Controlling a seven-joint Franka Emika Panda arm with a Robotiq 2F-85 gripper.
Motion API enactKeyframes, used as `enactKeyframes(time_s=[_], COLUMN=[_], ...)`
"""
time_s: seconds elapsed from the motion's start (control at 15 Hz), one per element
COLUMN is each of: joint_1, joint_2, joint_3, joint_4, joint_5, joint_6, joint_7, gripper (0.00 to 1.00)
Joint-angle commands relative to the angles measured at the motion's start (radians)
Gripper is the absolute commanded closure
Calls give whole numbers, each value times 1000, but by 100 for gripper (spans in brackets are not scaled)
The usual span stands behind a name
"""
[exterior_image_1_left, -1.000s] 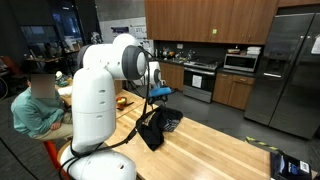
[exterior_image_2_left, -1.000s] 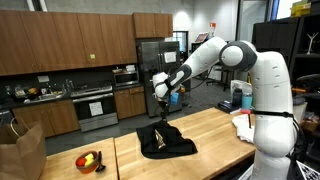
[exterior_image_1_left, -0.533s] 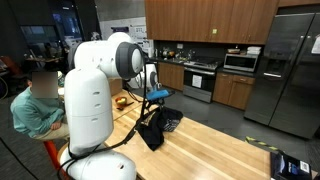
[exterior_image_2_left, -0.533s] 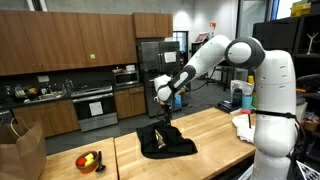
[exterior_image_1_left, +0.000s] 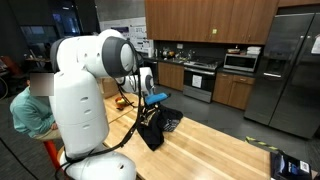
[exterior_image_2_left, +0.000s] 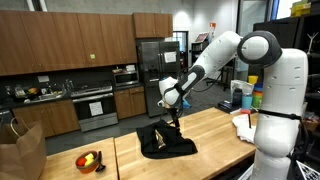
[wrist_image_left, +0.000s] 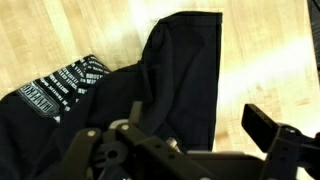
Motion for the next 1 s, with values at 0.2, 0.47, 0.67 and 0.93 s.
enactKeyframes(time_s=[0.2, 0.47, 0.67, 0.93], joint_1=[9, 10, 12, 18], joint_2=[-14, -86, -141, -214], joint_3=[-10, -9, -13, -34], joint_4=[-43, -194, -314, -415], joint_5=[-17, 18, 30, 7], joint_6=[48, 130, 210, 346], joint_7=[26, 100, 109, 1], gripper=[0, 0, 0, 0])
